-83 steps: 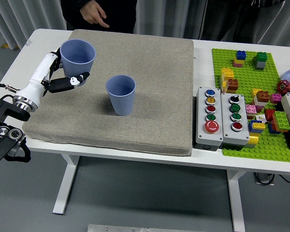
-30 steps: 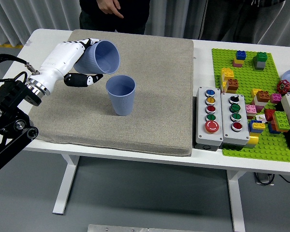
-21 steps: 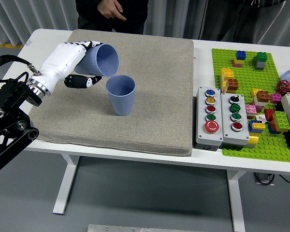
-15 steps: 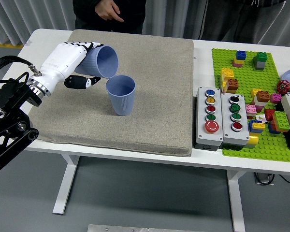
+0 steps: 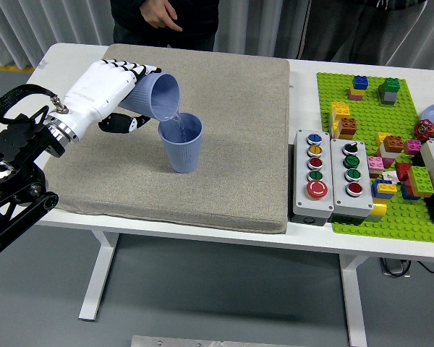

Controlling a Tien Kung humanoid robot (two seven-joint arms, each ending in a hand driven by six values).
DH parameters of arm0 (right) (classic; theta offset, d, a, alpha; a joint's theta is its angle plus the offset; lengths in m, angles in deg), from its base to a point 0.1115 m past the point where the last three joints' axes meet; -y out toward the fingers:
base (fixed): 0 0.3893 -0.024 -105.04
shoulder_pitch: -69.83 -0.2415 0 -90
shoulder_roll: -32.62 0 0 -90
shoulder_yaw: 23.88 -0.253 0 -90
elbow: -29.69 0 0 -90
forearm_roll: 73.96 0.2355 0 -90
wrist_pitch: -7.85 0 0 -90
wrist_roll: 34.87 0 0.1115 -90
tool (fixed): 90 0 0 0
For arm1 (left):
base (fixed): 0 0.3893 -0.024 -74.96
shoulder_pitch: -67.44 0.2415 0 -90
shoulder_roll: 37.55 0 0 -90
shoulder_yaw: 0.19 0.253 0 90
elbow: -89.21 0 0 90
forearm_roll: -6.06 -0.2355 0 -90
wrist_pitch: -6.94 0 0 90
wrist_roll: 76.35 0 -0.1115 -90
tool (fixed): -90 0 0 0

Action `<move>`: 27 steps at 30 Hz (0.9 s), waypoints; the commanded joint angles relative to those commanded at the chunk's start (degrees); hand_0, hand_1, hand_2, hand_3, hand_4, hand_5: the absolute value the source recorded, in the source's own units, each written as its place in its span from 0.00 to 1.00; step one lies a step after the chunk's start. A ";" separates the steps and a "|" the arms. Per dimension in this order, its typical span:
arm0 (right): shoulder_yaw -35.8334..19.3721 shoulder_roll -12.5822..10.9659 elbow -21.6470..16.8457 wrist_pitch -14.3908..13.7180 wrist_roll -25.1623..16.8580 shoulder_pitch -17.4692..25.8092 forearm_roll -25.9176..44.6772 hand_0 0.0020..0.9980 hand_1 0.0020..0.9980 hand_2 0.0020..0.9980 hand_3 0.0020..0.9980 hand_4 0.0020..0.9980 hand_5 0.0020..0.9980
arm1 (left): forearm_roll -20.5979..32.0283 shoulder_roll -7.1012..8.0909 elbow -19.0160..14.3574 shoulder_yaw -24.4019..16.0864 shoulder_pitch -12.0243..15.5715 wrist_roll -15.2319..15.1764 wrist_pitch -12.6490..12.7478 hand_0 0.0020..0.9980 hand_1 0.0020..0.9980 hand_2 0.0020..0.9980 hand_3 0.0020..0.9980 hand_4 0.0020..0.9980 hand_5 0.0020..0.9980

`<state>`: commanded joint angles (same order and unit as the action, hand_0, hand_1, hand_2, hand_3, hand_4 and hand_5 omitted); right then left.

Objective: Pick cup pour cup place

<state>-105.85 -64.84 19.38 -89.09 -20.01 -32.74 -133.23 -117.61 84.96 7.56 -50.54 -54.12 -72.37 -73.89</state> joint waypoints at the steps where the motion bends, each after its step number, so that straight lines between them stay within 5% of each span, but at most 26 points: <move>1: 0.04 -0.01 0.00 -0.01 -0.01 -0.03 0.09 0.72 0.67 0.66 0.61 0.00 0.21 | -0.48 0.17 -0.33 0.27 -0.21 -0.04 0.14 0.56 0.54 0.61 0.58 0.67 0.05; 27: -0.07 -0.01 0.00 -0.05 -0.06 -0.31 0.34 0.72 0.67 0.66 0.61 0.00 0.20 | -3.39 2.37 -1.66 2.88 -2.39 0.77 1.01 0.56 0.54 0.60 0.57 0.67 0.05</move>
<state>-105.92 -64.85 19.38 -89.14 -20.07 -33.04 -132.89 -121.00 87.32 5.90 -47.66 -56.50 -71.60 -72.88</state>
